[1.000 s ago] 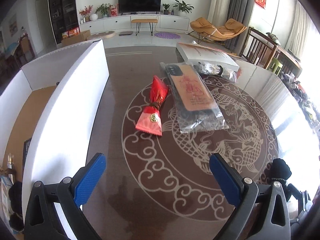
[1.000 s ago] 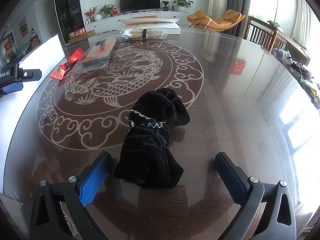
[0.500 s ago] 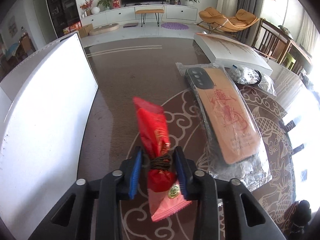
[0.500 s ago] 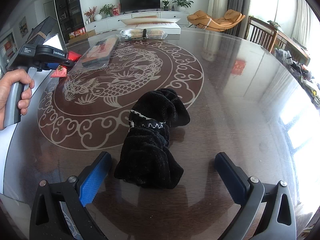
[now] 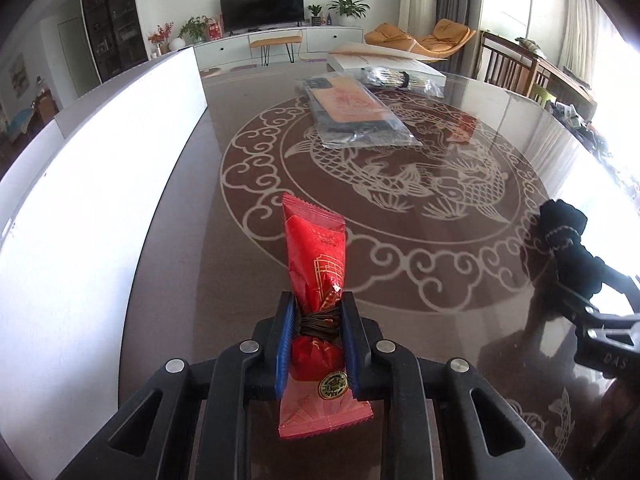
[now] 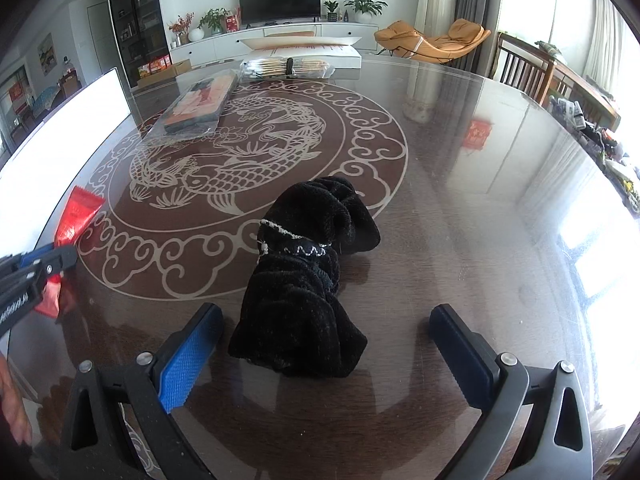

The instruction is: Organize objects

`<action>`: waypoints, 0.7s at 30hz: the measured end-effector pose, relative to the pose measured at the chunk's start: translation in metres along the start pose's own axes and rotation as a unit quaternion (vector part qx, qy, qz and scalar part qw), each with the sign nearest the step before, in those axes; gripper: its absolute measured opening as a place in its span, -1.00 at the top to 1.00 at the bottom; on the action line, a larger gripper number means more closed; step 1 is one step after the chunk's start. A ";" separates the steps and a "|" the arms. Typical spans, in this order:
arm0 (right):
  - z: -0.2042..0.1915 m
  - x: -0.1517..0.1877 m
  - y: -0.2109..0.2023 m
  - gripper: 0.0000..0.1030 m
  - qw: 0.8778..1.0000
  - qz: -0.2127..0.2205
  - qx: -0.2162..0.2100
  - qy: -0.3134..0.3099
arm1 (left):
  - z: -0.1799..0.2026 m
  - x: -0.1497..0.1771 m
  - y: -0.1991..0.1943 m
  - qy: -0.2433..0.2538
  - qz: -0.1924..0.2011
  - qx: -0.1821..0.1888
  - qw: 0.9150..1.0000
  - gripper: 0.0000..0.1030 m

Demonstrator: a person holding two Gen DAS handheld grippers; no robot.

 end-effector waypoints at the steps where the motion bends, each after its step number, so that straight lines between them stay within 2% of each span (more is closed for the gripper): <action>1: 0.000 0.000 0.000 -1.00 1.000 0.000 0.000 0.000 | 0.002 0.007 -0.005 0.005 0.001 0.007 1.000 0.58; 4: 0.000 0.000 0.000 -1.00 1.000 0.000 0.000 0.000 | 0.010 0.014 -0.008 0.027 0.016 0.001 1.000 0.47; 5: 0.000 0.000 0.000 -1.00 1.000 0.000 0.000 0.000 | 0.010 0.012 -0.007 0.034 0.024 -0.011 0.999 0.23; 6: 0.000 0.000 0.000 -1.00 1.000 0.000 0.000 0.001 | 0.011 0.010 -0.004 0.040 0.033 -0.031 0.998 -0.19; 7: 0.000 0.000 0.000 -1.00 1.000 0.000 0.000 0.002 | 0.008 0.008 -0.003 0.043 0.039 -0.050 0.997 -0.42; 8: 0.000 -0.001 0.001 -1.00 1.000 0.000 0.000 0.003 | 0.006 0.007 -0.002 0.043 0.037 -0.055 0.997 -0.74; 10: 0.000 -0.001 0.001 -1.00 1.000 0.001 0.000 0.005 | 0.002 0.005 0.000 0.035 0.026 -0.039 0.998 -0.78; 14: 0.000 -0.001 0.002 -1.00 1.000 0.000 0.002 0.003 | -0.008 0.001 0.009 0.001 0.000 -0.024 1.000 -1.00; 16: 0.000 -0.001 0.002 -1.00 1.000 0.000 0.002 0.003 | -0.016 0.000 0.013 -0.023 -0.014 -0.004 1.000 -1.00; 21: 0.000 -0.001 0.002 -1.00 1.000 0.000 0.002 0.003 | -0.015 0.003 0.013 -0.022 -0.013 -0.008 1.000 -1.00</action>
Point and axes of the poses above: each gripper's, at about its wrist camera, not at the fingertips, and y roughly the way its jaws point, z to its right, x to its underside, the point moved 3 cm from there along y, roughly the way its jaws point, and after that the axes turned 13 degrees about -y, right-handed, at the moved point
